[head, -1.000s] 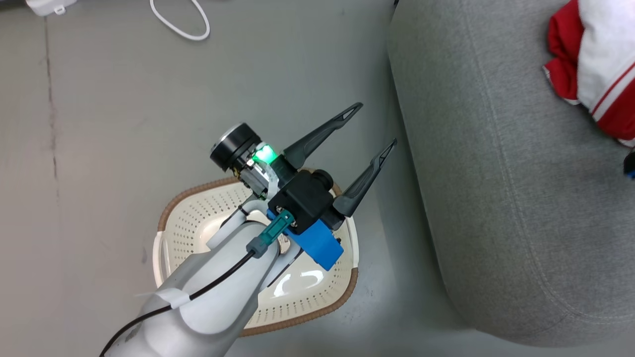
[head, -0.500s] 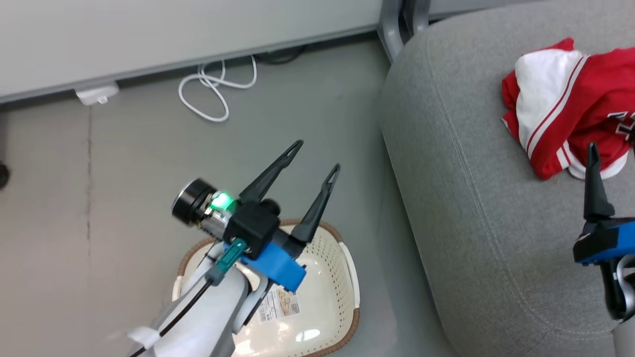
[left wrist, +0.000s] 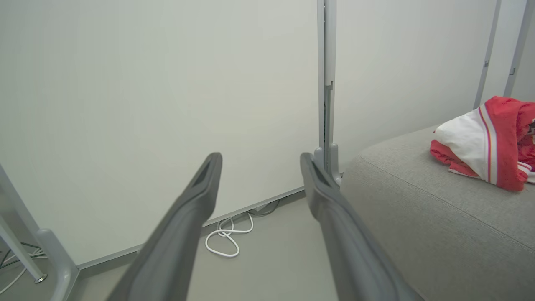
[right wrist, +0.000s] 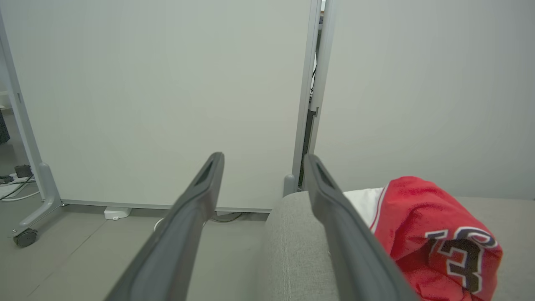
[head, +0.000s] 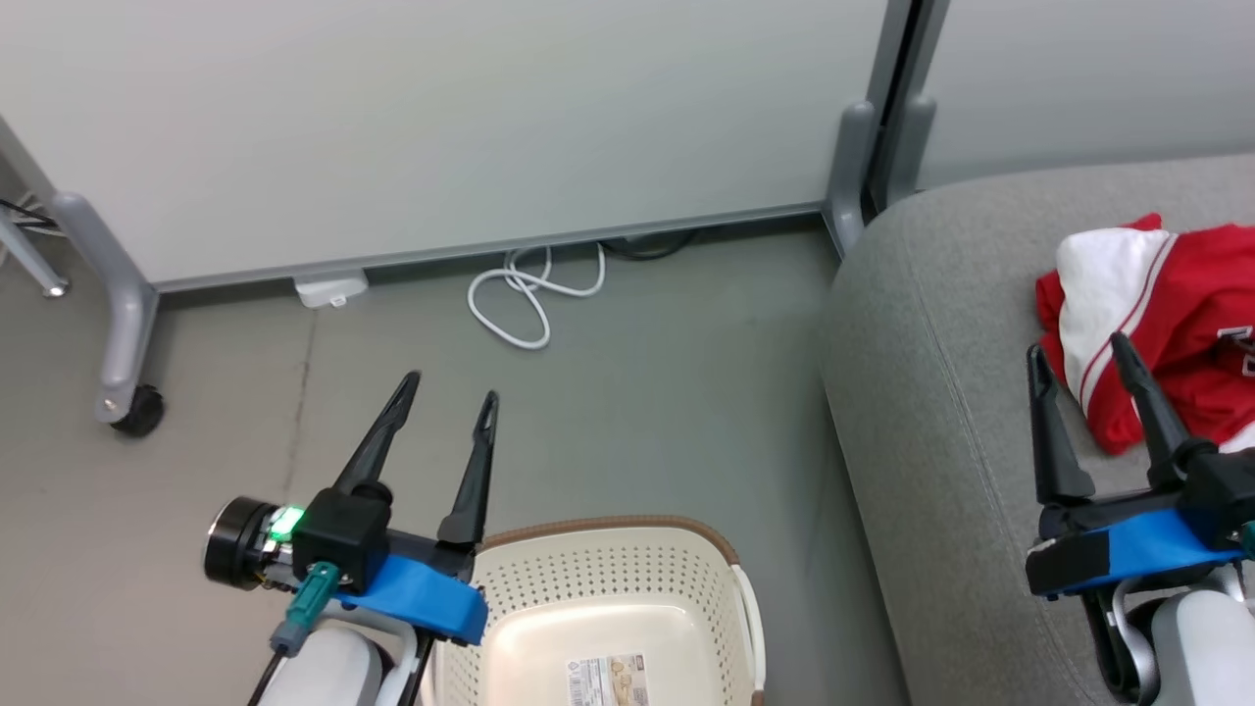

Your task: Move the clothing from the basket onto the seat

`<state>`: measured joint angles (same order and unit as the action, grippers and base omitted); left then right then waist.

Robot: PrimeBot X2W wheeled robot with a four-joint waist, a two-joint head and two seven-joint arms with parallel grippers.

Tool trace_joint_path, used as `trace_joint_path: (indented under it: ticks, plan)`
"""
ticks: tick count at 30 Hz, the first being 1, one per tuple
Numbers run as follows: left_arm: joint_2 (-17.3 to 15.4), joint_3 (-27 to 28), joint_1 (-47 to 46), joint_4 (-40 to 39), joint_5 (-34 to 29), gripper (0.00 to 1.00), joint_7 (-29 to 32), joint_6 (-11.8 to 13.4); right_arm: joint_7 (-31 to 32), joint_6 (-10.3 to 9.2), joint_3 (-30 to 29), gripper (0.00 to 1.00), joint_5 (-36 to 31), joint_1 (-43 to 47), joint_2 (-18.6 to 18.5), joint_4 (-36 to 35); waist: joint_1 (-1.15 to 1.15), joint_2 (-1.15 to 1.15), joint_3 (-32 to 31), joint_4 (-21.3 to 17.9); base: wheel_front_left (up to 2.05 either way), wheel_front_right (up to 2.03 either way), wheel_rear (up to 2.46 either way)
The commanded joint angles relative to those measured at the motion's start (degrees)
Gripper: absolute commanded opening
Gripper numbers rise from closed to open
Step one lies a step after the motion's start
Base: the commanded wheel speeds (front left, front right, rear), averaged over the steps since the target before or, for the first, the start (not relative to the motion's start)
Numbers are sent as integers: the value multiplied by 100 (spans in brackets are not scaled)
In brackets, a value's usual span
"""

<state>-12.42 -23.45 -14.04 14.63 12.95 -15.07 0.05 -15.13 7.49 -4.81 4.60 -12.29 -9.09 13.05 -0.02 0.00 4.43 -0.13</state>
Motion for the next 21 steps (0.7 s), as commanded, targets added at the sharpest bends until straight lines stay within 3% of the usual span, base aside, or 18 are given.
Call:
trace_joint_path:
  ticks: [1, 21]
  plan:
    - [-37, 197, 217, -85, -44, 100, -15, 56, -1, 1, 72, 100, -13, 173, 63, -91, 2, 0, -118, 77, 0, 0, 0]
    - [87, 1315, 1362, -458, -302, 100, -14, -13, -1, 1, 107, 100, -156, 1342, 534, -829, 2, 0, -714, 397, 0, 0, 0]
